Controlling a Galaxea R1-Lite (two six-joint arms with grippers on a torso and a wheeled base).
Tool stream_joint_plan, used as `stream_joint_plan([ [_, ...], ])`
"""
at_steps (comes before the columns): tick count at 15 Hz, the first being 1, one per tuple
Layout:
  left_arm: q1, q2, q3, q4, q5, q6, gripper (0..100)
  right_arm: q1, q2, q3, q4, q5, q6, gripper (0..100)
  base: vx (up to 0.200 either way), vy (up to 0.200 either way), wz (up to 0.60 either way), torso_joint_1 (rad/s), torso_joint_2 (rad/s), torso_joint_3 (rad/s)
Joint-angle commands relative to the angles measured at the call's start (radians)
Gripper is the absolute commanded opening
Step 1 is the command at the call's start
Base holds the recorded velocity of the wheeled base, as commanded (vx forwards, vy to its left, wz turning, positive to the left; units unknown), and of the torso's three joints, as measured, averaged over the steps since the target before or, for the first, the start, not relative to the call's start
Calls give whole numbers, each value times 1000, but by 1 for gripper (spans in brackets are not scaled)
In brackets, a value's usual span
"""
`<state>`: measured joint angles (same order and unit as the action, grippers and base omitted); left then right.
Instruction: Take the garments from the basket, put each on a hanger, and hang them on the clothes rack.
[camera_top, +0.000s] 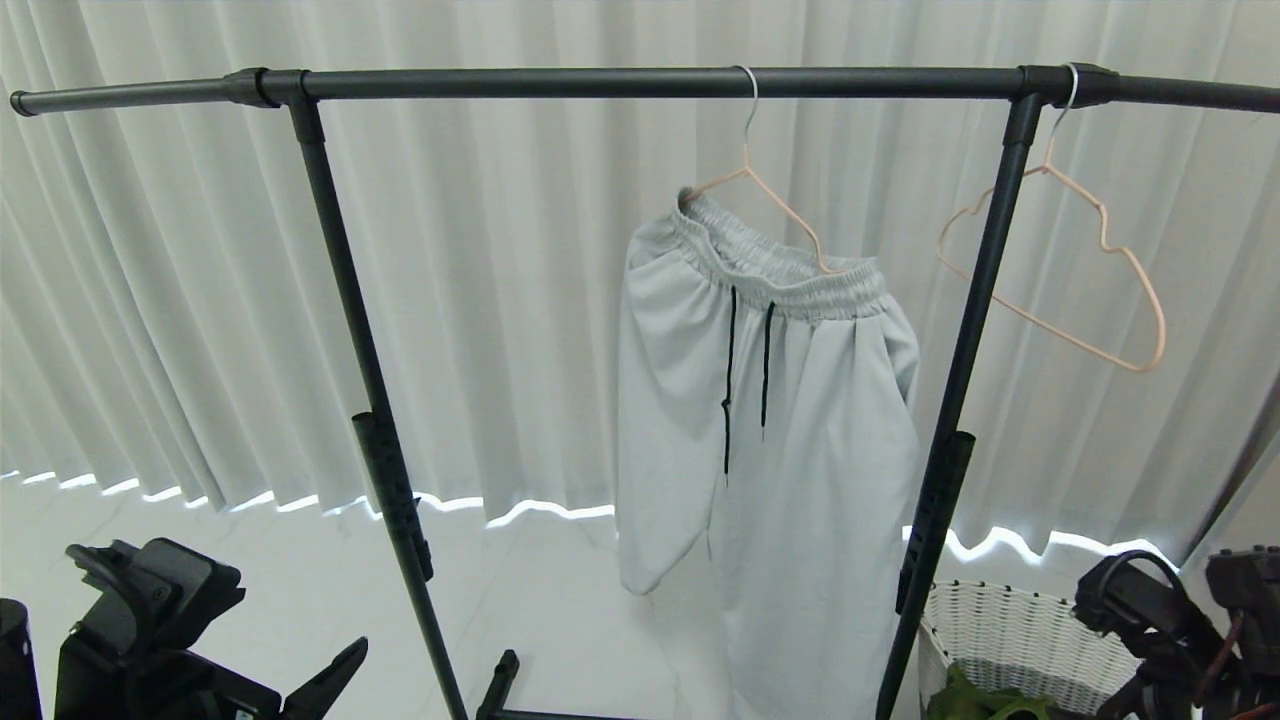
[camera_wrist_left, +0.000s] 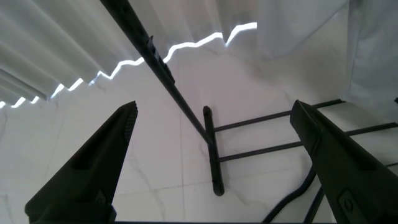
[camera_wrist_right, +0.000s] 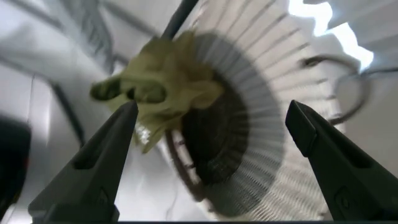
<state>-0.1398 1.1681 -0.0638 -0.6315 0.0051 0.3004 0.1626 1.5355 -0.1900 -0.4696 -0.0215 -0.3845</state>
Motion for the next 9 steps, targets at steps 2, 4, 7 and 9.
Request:
stream_joint_plan([
  [2,0,4,1,-1,1,0,100,-17,222,-20,-20,8,6,100,0,0,0,0,0,0],
  [4,0,7,1,-1,1,2,100,-20,301,-63,-37,6,4,100,0,0,0,0,0,0],
  [7,0,7,2,-1,1,2,100,-35,396,-134,-37,-9,7,100,0,0,0,0,0,0],
  [9,0,7,2,-1,1,2,100,-35,420,-144,-37,-35,6,100,0,0,0,0,0,0],
])
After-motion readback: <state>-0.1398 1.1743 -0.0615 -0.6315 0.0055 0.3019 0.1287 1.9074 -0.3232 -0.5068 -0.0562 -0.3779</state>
